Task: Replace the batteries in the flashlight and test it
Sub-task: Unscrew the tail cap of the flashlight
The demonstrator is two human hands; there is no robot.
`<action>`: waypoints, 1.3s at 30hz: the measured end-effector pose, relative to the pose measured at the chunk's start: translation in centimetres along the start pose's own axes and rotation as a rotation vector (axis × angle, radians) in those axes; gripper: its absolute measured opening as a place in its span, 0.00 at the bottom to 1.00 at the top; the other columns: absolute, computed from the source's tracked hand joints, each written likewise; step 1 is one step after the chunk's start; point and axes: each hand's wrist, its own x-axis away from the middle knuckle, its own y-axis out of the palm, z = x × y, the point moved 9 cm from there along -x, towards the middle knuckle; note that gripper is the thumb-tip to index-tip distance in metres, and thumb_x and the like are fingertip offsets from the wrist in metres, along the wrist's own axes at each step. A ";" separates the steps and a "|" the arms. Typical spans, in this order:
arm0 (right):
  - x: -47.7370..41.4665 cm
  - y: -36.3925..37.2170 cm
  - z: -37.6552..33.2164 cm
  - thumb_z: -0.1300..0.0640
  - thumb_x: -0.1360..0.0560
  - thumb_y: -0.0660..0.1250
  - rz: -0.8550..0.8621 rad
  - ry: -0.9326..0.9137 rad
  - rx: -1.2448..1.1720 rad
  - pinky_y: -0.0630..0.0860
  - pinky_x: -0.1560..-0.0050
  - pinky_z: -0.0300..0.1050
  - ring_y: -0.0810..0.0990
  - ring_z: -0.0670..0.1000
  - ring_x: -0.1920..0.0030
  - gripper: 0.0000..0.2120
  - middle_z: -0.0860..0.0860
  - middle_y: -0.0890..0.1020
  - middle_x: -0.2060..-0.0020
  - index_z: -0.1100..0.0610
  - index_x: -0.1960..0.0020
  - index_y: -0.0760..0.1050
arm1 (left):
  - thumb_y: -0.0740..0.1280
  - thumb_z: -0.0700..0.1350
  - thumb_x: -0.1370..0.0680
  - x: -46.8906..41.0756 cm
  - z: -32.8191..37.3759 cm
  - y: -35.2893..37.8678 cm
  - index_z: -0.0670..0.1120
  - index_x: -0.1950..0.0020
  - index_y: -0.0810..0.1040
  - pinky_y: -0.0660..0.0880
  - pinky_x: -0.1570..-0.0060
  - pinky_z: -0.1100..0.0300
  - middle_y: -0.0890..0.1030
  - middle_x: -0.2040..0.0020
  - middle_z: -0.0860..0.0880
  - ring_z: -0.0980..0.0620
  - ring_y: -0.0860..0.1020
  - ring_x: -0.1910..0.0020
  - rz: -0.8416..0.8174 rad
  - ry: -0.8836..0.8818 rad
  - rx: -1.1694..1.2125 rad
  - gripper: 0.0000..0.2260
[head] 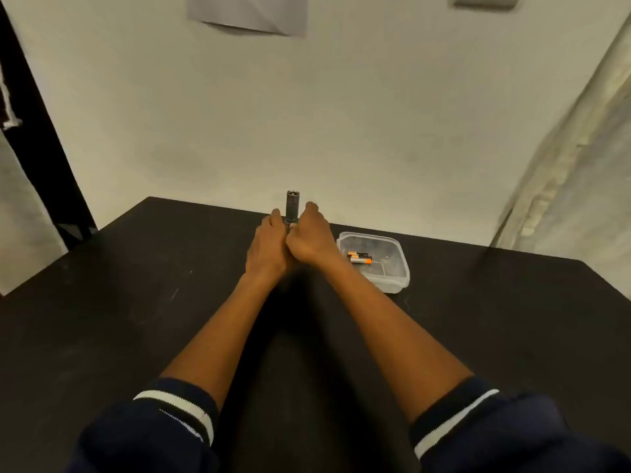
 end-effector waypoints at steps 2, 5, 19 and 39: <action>-1.0 0.8 0.5 0.61 0.19 0.65 -0.019 0.061 -0.052 0.75 0.45 0.49 0.79 0.62 0.37 0.25 0.63 0.75 0.33 0.64 0.26 0.61 | 0.69 0.49 0.21 -0.8 -0.9 0.3 0.40 0.24 0.61 0.74 0.41 0.47 0.71 0.30 0.38 0.39 0.74 0.34 -0.009 -0.025 0.071 0.30; -2.9 1.7 1.4 0.62 0.19 0.64 -0.041 0.118 -0.102 0.73 0.47 0.46 0.78 0.62 0.36 0.25 0.62 0.75 0.33 0.63 0.25 0.59 | 0.67 0.46 0.20 -2.3 -1.5 1.0 0.41 0.27 0.64 0.75 0.43 0.51 0.74 0.33 0.39 0.41 0.77 0.38 -0.054 -0.004 0.162 0.24; -4.2 0.0 1.8 0.57 0.17 0.65 0.126 0.087 -0.171 0.77 0.46 0.47 0.81 0.59 0.42 0.14 0.59 0.81 0.40 0.63 0.34 0.73 | 0.64 0.36 0.22 -2.6 -0.6 0.2 0.44 0.34 0.74 0.81 0.50 0.47 0.82 0.47 0.46 0.48 0.81 0.52 -0.015 0.172 0.218 0.16; 14.0 -9.7 7.2 0.60 0.25 0.74 0.144 0.247 -0.832 0.86 0.49 0.48 0.88 0.53 0.58 0.11 0.61 0.87 0.53 0.63 0.44 0.82 | 0.77 0.46 0.26 11.1 6.6 -3.2 0.49 0.37 0.82 0.81 0.43 0.54 0.85 0.46 0.53 0.56 0.82 0.47 -0.130 0.243 0.413 0.18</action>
